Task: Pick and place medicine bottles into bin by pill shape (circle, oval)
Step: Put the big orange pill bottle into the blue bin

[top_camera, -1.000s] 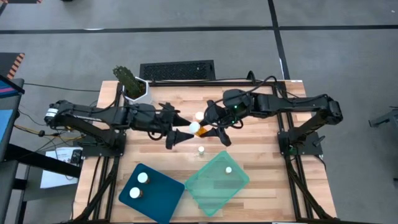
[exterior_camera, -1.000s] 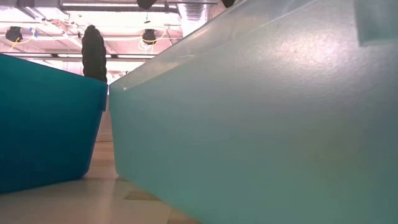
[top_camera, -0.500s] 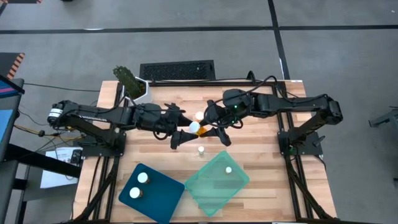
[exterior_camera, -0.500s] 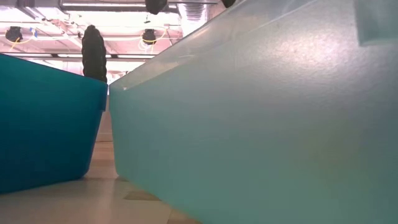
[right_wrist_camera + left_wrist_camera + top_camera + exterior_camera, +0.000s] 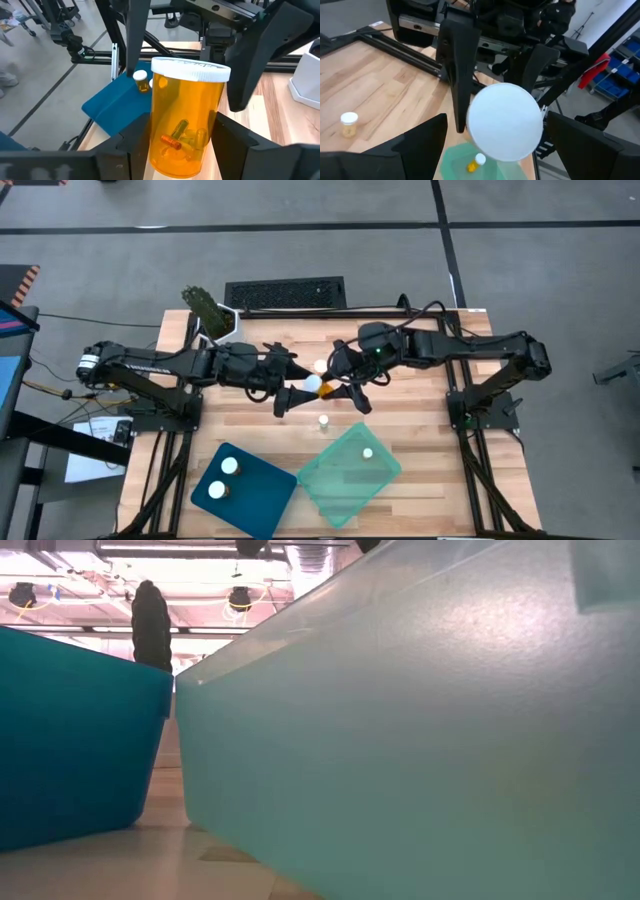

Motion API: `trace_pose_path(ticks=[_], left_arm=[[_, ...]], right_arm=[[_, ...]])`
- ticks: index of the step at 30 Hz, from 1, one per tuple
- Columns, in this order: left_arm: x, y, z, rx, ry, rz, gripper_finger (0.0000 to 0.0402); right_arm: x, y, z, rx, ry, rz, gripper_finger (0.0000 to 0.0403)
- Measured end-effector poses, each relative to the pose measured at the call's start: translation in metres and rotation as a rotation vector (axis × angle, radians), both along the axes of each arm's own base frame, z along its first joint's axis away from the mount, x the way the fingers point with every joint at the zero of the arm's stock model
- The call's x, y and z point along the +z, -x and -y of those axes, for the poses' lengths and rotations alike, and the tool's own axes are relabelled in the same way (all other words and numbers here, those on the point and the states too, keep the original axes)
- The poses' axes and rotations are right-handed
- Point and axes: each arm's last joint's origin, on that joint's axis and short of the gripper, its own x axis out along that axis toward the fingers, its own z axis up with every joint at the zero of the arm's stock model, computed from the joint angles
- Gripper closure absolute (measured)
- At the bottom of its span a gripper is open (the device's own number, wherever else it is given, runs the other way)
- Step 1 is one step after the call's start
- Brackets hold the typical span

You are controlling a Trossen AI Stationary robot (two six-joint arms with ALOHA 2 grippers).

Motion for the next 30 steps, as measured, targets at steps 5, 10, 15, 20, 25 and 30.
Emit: trace_pose_path(ticks=[5,10,15,20,25,30], left_arm=[[-0.004,-0.004,0.0,0.003,-0.002,-0.013,0.0067],[-0.01,-0.014,0.001,-0.004,-0.014,-0.018,0.0074],[-0.008,-0.012,0.0,-0.002,-0.013,-0.005,0.0083],[-0.004,-0.011,0.0,-0.003,-0.022,0.008,0.0091],[-0.002,-0.013,0.0,0.005,-0.03,0.012,0.0107],[-0.006,-0.012,0.0,-0.004,-0.027,-0.034,0.0119]], right_arm=[[0.0,0.0,0.0,-0.001,0.001,-0.003,0.0208],[-0.001,0.0,0.0,0.0,0.0,-0.008,0.0206],[-0.001,0.001,0.0,0.0,0.0,-0.017,0.0208],[-0.002,0.001,0.0,-0.001,-0.001,-0.021,0.0205],[-0.003,0.001,-0.001,0.002,-0.002,-0.031,0.0207],[-0.002,0.001,0.0,-0.001,-0.002,-0.022,0.0205]])
